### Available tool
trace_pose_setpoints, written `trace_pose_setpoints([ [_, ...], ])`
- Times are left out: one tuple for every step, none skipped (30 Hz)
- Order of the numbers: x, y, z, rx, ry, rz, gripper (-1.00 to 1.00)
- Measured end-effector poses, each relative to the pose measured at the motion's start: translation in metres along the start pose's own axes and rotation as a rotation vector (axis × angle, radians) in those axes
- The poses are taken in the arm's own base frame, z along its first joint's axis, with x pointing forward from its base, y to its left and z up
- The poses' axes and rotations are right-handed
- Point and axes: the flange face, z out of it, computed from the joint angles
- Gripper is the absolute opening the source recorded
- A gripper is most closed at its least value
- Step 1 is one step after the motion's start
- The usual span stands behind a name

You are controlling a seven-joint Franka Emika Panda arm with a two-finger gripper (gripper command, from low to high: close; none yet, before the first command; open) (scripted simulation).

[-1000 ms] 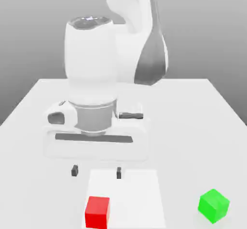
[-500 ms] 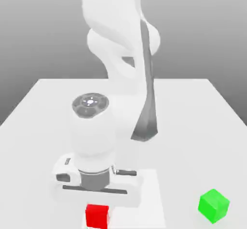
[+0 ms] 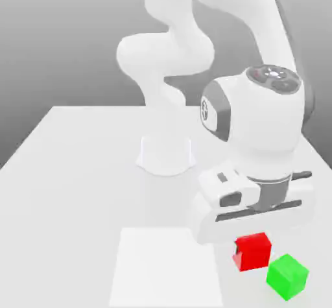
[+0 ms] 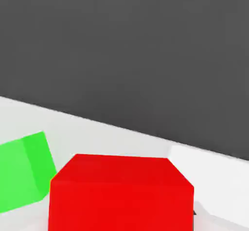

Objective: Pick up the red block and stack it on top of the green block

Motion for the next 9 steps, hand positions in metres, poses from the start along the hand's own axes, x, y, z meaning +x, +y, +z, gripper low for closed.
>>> trace_pose_setpoints([
  [-0.009, -0.010, 0.004, -0.001, 0.001, -0.025, -1.00],
  [-0.013, -0.015, 0.012, -0.001, 0.003, -0.036, -1.00],
  [-0.016, -0.018, 0.024, -0.001, 0.004, -0.042, -1.00],
  [-0.017, -0.019, 0.037, -0.001, 0.004, -0.046, -1.00],
  [-0.018, -0.019, 0.051, -0.002, 0.004, -0.048, -1.00],
  [-0.019, -0.019, 0.058, -0.001, 0.004, -0.048, 1.00],
  [-0.019, -0.019, 0.058, -0.001, 0.004, -0.048, 1.00],
  [-0.019, -0.019, 0.058, -0.001, 0.004, -0.048, 1.00],
  [-0.019, -0.019, 0.058, -0.001, 0.004, -0.048, 1.00],
])
